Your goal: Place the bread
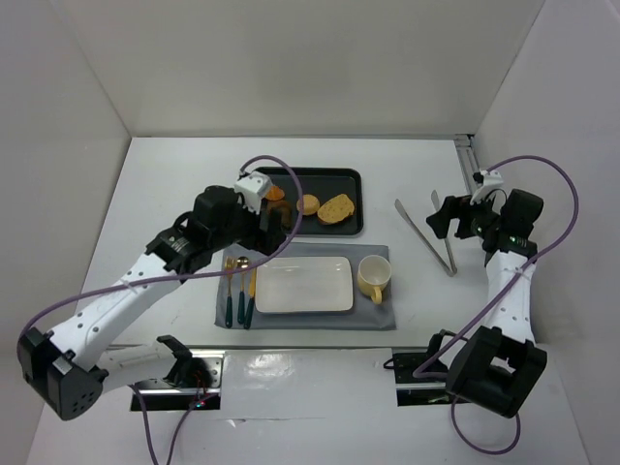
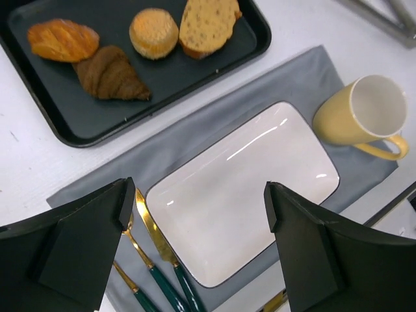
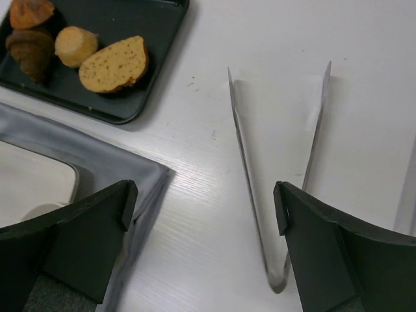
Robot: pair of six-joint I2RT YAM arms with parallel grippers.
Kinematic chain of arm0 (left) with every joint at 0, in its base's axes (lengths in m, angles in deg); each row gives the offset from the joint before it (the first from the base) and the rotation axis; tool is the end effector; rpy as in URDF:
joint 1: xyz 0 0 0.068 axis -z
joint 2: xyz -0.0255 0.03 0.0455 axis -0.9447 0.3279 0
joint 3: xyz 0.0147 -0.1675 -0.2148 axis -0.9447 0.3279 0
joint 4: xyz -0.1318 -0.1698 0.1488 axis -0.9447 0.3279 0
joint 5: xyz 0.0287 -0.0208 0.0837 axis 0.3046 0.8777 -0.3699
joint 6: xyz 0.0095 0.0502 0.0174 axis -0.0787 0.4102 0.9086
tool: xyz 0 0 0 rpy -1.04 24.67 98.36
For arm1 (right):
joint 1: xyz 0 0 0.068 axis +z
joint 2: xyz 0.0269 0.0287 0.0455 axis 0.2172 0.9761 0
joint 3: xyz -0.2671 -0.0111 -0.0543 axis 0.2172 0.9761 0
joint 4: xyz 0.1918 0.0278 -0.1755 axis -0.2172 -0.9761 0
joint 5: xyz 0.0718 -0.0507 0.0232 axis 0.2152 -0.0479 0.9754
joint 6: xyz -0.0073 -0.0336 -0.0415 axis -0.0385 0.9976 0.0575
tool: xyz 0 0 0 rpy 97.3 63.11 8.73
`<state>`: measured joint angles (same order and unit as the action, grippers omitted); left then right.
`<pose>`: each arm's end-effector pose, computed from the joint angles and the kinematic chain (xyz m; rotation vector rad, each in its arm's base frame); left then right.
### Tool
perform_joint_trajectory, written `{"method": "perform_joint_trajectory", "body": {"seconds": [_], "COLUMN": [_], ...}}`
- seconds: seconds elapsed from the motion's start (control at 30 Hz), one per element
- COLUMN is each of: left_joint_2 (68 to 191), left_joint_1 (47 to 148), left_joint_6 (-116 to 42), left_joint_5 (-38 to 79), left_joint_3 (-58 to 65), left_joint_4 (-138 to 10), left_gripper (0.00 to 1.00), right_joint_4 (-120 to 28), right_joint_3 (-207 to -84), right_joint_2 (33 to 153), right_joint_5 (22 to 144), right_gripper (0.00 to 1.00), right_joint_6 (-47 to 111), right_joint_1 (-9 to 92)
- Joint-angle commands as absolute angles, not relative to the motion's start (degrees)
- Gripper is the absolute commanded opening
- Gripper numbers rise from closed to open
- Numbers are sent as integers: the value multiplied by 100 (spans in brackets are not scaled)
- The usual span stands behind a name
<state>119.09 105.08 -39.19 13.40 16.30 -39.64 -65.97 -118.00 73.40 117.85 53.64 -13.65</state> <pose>0.2092 -0.1433 0.3385 0.3864 2.0584 -0.5399 0.2164 -0.0795 0.2918 -0.2106 2.0009 0.3620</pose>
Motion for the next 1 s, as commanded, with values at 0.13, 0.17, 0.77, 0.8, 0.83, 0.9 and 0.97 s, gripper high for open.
{"method": "perform_joint_trajectory", "body": {"seconds": [0.13, 0.17, 0.77, 0.8, 0.83, 0.9, 0.97], "left_joint_2": [11187, 11030, 10641, 10693, 10694, 10694, 10694], "left_joint_1": [10645, 10698, 10698, 10698, 10698, 10698, 10698], "left_joint_6": [-3851, -3850, -3850, -3850, -3850, -3850, -3850], "left_joint_5": [977, 907, 1205, 1205, 1205, 1153, 1153], "left_joint_3": [1786, 1848, 1954, 1954, 1954, 1954, 1954], "left_joint_4": [-4307, -4307, -4422, -4422, -4422, -4422, -4422], "left_gripper": [100, 100, 100, 100, 100, 100, 100], "right_joint_4": [-6357, -6304, -5697, -5645, -5644, -5644, -5565], "right_joint_3": [-11567, -11567, -11304, -11304, -11356, -11356, -11356], "right_joint_2": [7470, 7592, 9122, 9245, 9298, 9386, 9509], "right_joint_5": [11727, 11604, 10390, 10390, 10459, 10513, 10573], "right_gripper": [65, 46, 100, 100, 100, 100, 100], "right_joint_6": [6775, 6775, 7540, 7540, 7540, 7540, 7601], "right_joint_1": [-1435, -1435, -1435, -1435, -1435, -1435, -1435]}}
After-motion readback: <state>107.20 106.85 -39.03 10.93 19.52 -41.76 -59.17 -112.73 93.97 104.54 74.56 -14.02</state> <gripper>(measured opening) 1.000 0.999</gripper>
